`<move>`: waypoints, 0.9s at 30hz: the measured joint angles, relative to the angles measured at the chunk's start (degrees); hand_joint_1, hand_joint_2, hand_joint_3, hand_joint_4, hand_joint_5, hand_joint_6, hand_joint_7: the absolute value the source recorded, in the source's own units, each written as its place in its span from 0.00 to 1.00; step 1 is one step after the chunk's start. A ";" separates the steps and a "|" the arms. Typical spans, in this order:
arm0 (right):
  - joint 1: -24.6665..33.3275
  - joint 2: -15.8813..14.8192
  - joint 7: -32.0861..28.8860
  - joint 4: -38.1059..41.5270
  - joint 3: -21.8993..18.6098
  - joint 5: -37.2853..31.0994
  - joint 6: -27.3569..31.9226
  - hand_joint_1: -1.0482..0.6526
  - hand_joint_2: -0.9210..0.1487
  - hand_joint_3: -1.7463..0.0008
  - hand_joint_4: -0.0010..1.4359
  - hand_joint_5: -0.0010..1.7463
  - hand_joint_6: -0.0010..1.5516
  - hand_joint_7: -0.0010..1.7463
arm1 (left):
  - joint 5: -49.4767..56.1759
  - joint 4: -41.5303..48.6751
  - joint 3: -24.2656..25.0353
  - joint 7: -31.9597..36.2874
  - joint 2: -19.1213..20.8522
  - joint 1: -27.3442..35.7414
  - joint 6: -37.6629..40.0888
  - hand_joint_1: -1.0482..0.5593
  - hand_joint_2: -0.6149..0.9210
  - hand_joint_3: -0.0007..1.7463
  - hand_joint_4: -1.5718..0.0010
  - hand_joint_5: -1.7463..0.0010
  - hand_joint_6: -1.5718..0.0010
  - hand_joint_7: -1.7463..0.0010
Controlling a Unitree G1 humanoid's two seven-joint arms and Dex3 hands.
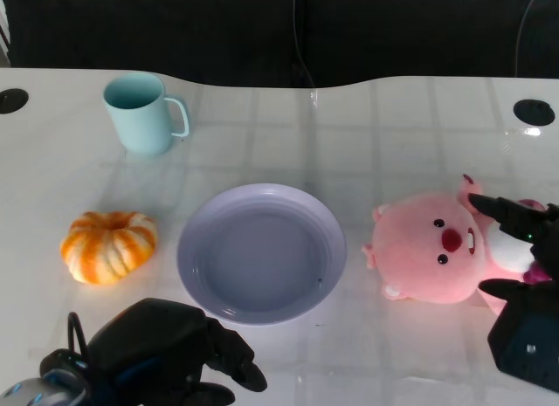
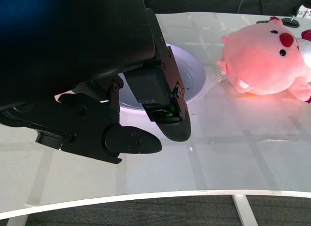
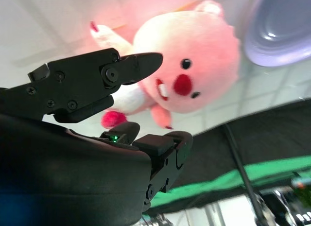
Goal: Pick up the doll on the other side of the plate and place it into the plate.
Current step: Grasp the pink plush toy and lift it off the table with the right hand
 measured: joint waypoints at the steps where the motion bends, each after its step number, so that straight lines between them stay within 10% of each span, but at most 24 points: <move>1: -0.36 -0.39 1.00 -0.26 0.23 -0.59 1.12 0.33 0.01 0.99 0.02 0.23 0.15 0.00 | 0.06 0.00 -0.02 0.00 0.00 0.00 0.03 0.51 1.00 0.15 0.52 0.28 0.30 0.98; 12: -4.89 -1.79 7.85 1.41 2.77 -2.61 8.23 0.31 0.00 0.99 0.00 0.20 0.15 0.00 | 0.41 -0.21 -0.07 0.00 -0.16 0.06 0.59 0.51 1.00 0.15 0.52 0.29 0.31 0.98; 27: -17.38 -0.66 4.16 24.37 10.21 -5.33 6.13 0.30 0.00 0.98 0.11 0.14 0.21 0.01 | 0.50 -2.47 -0.43 -0.01 -0.32 1.33 1.76 0.51 1.00 0.15 0.51 0.28 0.30 0.98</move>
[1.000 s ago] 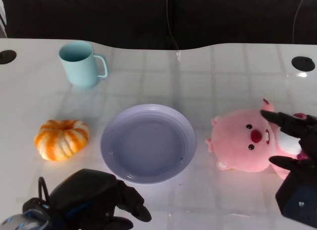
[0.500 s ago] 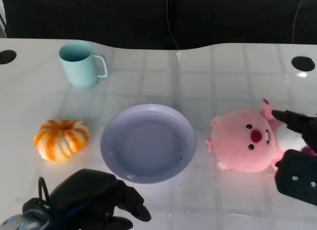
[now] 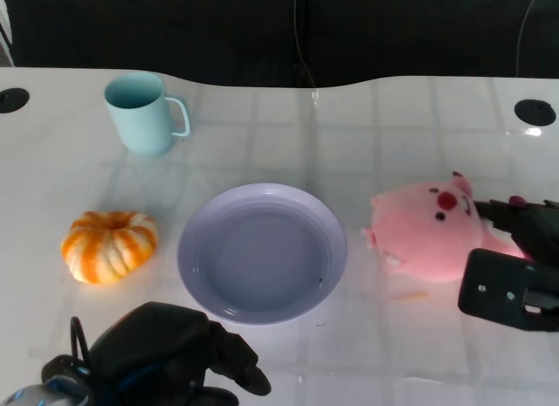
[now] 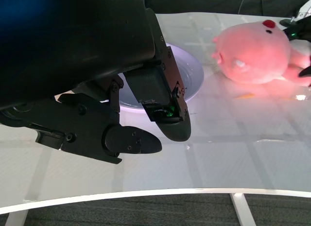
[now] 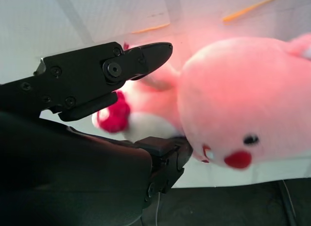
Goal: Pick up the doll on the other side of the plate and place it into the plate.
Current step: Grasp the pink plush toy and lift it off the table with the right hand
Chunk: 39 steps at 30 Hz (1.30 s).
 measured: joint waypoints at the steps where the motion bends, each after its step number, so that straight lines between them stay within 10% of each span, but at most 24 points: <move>1: -1.20 0.44 -0.03 1.60 0.35 0.02 0.43 0.30 0.00 0.98 0.13 0.13 0.22 0.01 | 0.00 -0.07 0.01 0.00 -0.01 0.07 0.16 0.51 1.00 0.15 0.51 0.28 0.30 0.98; 12: -13.28 4.77 -6.47 21.00 3.57 1.26 -0.40 0.34 0.00 0.96 0.37 0.08 0.44 0.04 | 0.56 -0.91 0.15 0.09 0.90 1.12 -0.99 0.51 1.00 0.13 0.51 0.23 0.30 0.98; 15: -13.95 5.16 -11.09 24.19 3.40 2.66 -3.59 0.46 0.00 0.95 0.58 0.12 0.59 0.06 | 0.92 -1.53 0.22 0.24 0.95 2.23 -1.44 0.52 1.00 0.12 0.52 0.20 0.29 0.98; 17: -14.00 5.38 -14.76 25.85 2.83 3.74 -6.31 0.53 0.00 0.93 0.56 0.53 0.74 0.04 | 1.00 -2.24 0.34 0.24 0.93 2.72 -1.45 0.52 1.00 0.12 0.52 0.19 0.29 0.98; 20: -14.15 5.48 -17.97 27.44 1.69 5.35 -9.82 0.56 0.01 0.90 0.61 0.80 0.87 0.07 | 1.02 -2.61 0.61 0.24 0.92 3.06 -1.45 0.51 1.00 0.13 0.53 0.20 0.29 0.98; 22: -14.33 5.47 -18.67 27.76 1.52 6.13 -11.06 0.55 0.19 0.71 0.63 0.91 0.79 0.32 | 1.14 -2.61 0.64 0.24 0.93 3.32 -1.44 0.51 1.00 0.13 0.53 0.20 0.29 0.98; 23: -14.39 5.47 -18.97 27.76 1.51 6.16 -11.46 0.53 0.28 0.58 0.61 0.96 0.65 0.62 | 1.18 -2.66 0.67 0.24 0.92 3.49 -1.33 0.51 1.00 0.13 0.53 0.20 0.29 0.98; 26: -14.40 5.46 -20.06 27.50 1.60 6.12 -11.85 0.51 0.34 0.50 0.61 1.00 0.53 0.85 | 1.21 -3.42 0.87 -0.02 0.89 3.86 -0.09 0.51 1.00 0.14 0.53 0.22 0.29 0.98; 39: -14.16 5.71 -21.59 26.73 1.17 7.10 -12.29 0.51 0.46 0.31 0.61 1.00 0.48 1.00 | 1.11 -2.70 0.66 -0.24 0.24 1.95 1.19 0.51 1.00 0.14 0.53 0.21 0.29 0.97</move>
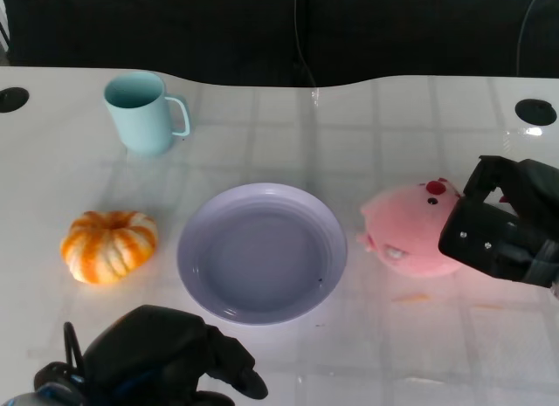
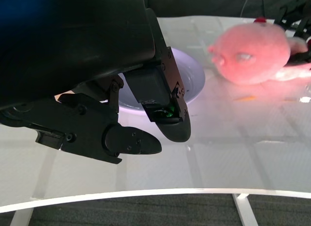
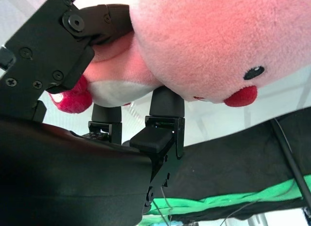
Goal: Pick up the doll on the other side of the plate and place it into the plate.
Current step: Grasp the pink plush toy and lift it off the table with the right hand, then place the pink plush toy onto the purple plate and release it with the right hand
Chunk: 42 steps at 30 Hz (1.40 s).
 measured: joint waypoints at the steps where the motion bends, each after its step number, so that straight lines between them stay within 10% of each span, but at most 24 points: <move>1: -0.01 0.13 -0.24 -0.15 -0.14 0.16 -0.01 0.51 0.47 0.29 0.62 1.00 0.49 1.00 | 0.01 0.41 -0.07 0.02 -0.02 0.00 -0.06 0.51 1.00 0.14 0.54 0.19 0.29 0.97; 22: 0.35 6.03 3.57 -15.95 -3.95 8.11 1.49 0.53 0.52 0.24 0.66 1.00 0.49 1.00 | 0.14 0.15 -0.64 0.26 -0.45 0.36 -0.49 0.52 1.00 0.13 0.51 0.26 0.30 0.97; 42: -5.37 17.58 6.18 -10.64 4.98 5.31 0.90 0.54 0.45 0.35 0.65 1.00 0.48 1.00 | 2.81 1.39 -3.13 1.68 -2.21 -0.24 -1.15 0.51 1.00 0.12 0.49 0.29 0.29 0.97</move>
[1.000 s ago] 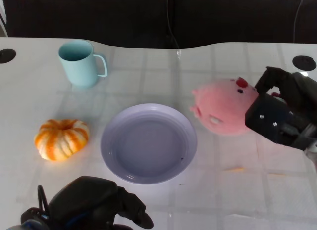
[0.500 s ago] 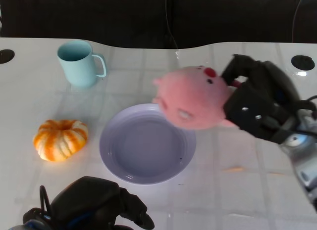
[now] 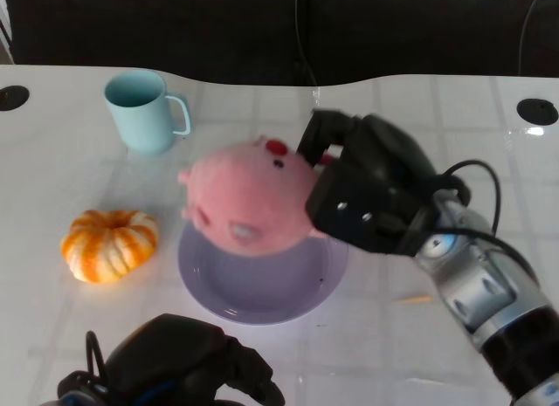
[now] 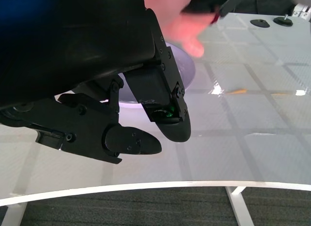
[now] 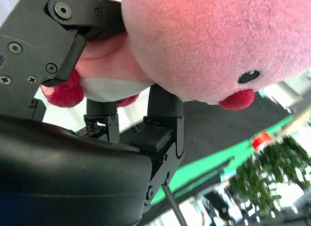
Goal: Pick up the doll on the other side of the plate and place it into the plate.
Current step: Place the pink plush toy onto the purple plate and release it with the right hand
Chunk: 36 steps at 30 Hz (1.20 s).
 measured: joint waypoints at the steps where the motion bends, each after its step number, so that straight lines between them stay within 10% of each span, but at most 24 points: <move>1: -0.02 0.42 -0.11 0.55 0.16 -0.25 -0.01 0.55 0.44 0.35 0.65 1.00 0.49 1.00 | 0.01 0.12 -0.10 0.07 -0.07 -0.01 -0.10 0.51 1.00 0.12 0.49 0.29 0.30 0.97; 6: -0.77 2.38 -1.53 2.74 0.43 -1.06 -0.19 0.55 0.48 0.34 0.64 1.00 0.50 0.89 | 0.07 1.22 -0.20 0.78 -0.23 -0.32 -0.95 0.51 1.00 0.11 0.49 0.28 0.29 0.97; 8: -0.82 2.81 -1.93 2.98 0.56 -1.15 -0.24 0.51 0.32 0.55 0.50 0.88 0.52 0.49 | 0.07 1.43 -0.20 0.82 -0.27 -0.37 -0.95 0.51 1.00 0.13 0.50 0.30 0.30 0.98; 10: -0.82 2.81 -0.94 2.88 1.07 -1.14 -0.31 0.48 0.12 0.80 0.41 0.46 0.46 0.16 | 0.07 1.43 -0.20 0.81 -0.30 -0.42 -0.93 0.51 1.00 0.13 0.49 0.32 0.30 0.98; 13: -0.81 2.25 1.67 2.06 2.66 -1.73 -0.20 0.43 0.01 0.91 0.31 0.24 0.37 0.02 | 0.07 1.43 -0.20 0.81 -0.30 -0.46 -0.92 0.51 1.00 0.13 0.49 0.32 0.30 0.98; 31: 7.30 -5.61 9.15 -16.17 1.86 -1.60 -1.38 0.35 0.00 0.91 0.34 0.27 0.39 0.03 | 0.09 1.41 -0.16 0.80 -0.17 -0.70 -0.92 0.50 1.00 0.13 0.49 0.31 0.30 0.98; 36: 12.33 -8.15 12.47 -25.79 -1.80 2.15 -1.47 0.37 0.00 0.91 0.29 0.47 0.44 0.03 | 0.29 1.34 -0.15 0.78 -0.11 -0.82 -0.83 0.51 1.00 0.12 0.49 0.31 0.30 0.98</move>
